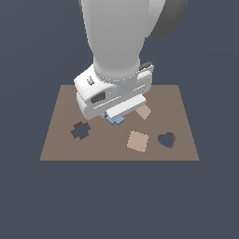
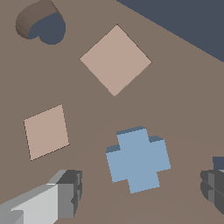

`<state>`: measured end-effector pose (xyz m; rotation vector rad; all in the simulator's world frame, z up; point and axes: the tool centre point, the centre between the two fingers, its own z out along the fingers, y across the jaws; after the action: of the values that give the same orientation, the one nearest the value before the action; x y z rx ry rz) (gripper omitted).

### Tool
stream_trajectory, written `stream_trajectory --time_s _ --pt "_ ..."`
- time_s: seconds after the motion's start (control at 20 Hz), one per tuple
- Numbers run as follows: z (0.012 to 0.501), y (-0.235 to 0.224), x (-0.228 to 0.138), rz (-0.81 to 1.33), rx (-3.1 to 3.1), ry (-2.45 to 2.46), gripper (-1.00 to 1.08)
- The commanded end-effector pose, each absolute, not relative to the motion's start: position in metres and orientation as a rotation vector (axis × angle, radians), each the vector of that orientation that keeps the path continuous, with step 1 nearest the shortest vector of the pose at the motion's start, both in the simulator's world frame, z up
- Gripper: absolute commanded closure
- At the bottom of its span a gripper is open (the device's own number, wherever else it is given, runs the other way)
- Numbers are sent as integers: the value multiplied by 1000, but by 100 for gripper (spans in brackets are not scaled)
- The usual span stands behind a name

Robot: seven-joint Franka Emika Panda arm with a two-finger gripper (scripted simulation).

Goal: Insert a designated object into the corresponding slot on a board.

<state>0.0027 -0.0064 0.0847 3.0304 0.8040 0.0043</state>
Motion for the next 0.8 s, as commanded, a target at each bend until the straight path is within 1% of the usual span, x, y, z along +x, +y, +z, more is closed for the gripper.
stream_trajectory --time_s 0.0,0.4,0.75 --pt "76 -8 3 5 3006 898 -92" --pt "56 -12 3 2 2945 1094 -92" --pt "50 -14 4 0 2922 1154 -92"
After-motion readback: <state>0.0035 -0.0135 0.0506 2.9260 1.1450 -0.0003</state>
